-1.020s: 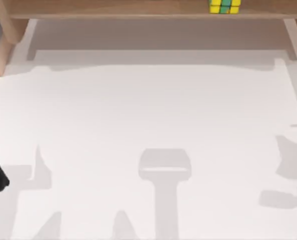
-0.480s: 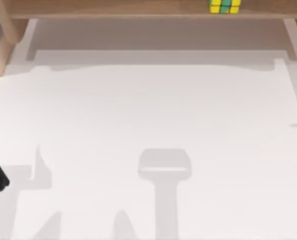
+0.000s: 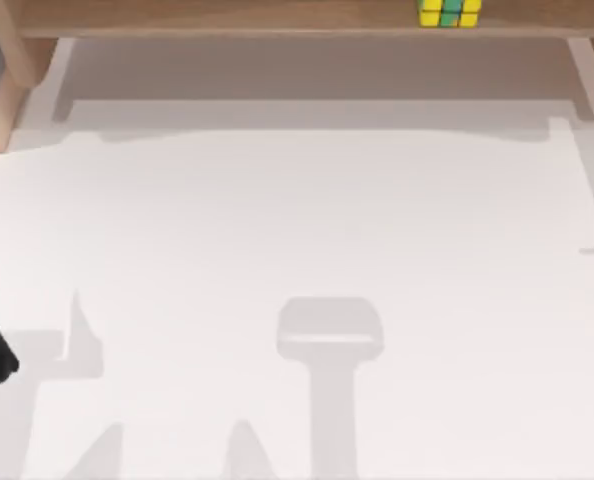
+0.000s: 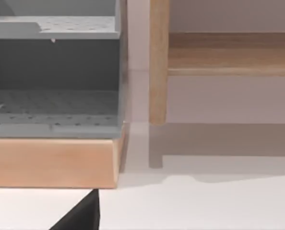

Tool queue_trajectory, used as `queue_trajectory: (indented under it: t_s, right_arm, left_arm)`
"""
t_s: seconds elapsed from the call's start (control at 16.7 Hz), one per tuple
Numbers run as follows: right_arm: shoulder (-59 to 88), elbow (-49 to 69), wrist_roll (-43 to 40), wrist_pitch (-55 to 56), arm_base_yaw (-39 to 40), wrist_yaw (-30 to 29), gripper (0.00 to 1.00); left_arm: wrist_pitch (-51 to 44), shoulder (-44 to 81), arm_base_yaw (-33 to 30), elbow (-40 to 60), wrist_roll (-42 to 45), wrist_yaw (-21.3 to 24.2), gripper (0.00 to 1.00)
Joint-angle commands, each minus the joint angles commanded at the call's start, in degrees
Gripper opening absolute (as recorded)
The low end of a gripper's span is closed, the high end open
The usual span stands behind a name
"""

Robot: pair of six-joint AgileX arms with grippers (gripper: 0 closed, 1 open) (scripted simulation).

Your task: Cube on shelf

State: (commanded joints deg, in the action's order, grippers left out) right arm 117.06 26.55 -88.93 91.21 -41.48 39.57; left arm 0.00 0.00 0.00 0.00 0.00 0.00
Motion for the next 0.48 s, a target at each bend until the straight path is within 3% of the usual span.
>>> queue_trajectory:
  t_s: [0.42,0.48]
  right_arm:
    - [1.01,2.85,-0.03,-1.89,2.02,-2.02,1.0]
    - [1.01,2.85,-0.03,-1.89,2.02,-2.02,0.92]
  left_arm:
    - [0.0,0.0,0.0,0.0,0.0,0.0,1.0]
    - [0.0,0.0,0.0,0.0,0.0,0.0,1.0]
